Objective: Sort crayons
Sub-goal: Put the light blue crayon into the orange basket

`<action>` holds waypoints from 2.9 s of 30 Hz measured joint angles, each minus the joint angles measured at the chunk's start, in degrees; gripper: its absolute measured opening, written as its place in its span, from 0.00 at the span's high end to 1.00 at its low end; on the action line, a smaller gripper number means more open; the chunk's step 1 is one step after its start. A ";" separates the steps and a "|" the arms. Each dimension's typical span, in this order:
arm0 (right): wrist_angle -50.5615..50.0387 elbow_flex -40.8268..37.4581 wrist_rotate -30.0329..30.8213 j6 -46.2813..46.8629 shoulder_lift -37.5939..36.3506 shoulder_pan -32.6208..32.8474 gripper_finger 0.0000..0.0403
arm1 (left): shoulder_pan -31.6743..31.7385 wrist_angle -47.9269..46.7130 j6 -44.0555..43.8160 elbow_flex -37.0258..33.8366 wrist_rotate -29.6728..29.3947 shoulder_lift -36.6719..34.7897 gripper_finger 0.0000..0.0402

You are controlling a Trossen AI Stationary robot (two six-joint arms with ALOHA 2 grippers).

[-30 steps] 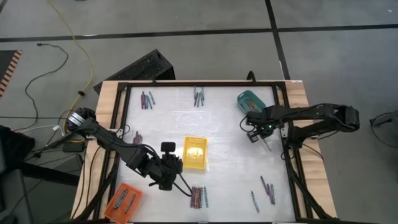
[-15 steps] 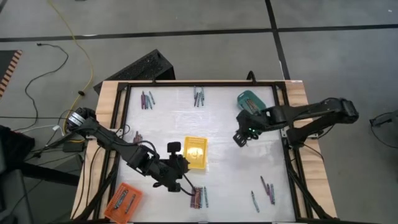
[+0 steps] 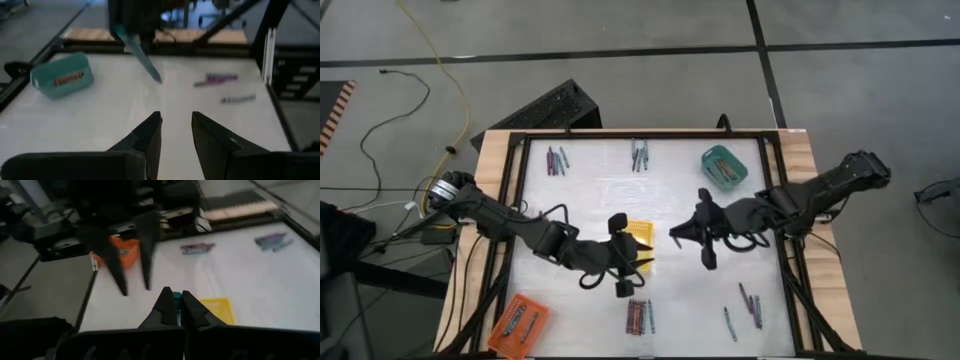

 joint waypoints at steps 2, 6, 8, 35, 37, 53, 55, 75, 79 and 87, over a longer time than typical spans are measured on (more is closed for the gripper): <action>1.05 -0.02 1.15 -1.74 0.04 1.36 1.00 | 0.32 2.52 0.77 0.00 0.54 0.00 0.76; 4.00 0.00 1.62 -4.98 0.06 3.30 1.00 | 1.32 6.07 1.25 0.00 3.21 -0.01 0.76; 5.65 0.00 1.61 -6.69 0.06 4.01 1.00 | 1.95 7.33 1.25 0.00 4.91 0.00 0.76; 21.43 0.02 -0.15 -18.89 2.06 5.10 1.00 | 5.28 17.34 4.36 0.00 13.55 0.00 0.76; 21.60 0.02 -0.32 -18.96 2.65 4.77 1.00 | 5.35 17.33 5.00 0.00 13.55 0.00 0.79; 19.45 0.02 -0.22 -18.37 2.42 4.74 1.00 | 5.11 13.64 7.13 0.07 12.53 -0.02 0.98; 18.85 0.02 0.15 -16.72 2.42 4.74 0.99 | 4.93 12.53 7.13 0.07 12.48 -0.02 0.98; 0.11 0.04 7.58 -8.41 2.34 4.90 0.53 | -8.90 -41.87 -34.30 -0.02 15.24 -0.19 0.98; -2.70 0.04 7.56 -7.72 2.34 5.01 0.54 | -16.71 -49.90 -52.12 -0.02 15.17 -0.20 0.98; -4.50 0.02 7.56 -8.08 2.34 5.27 0.56 | -31.52 -55.43 -82.57 -0.02 13.61 -0.22 0.97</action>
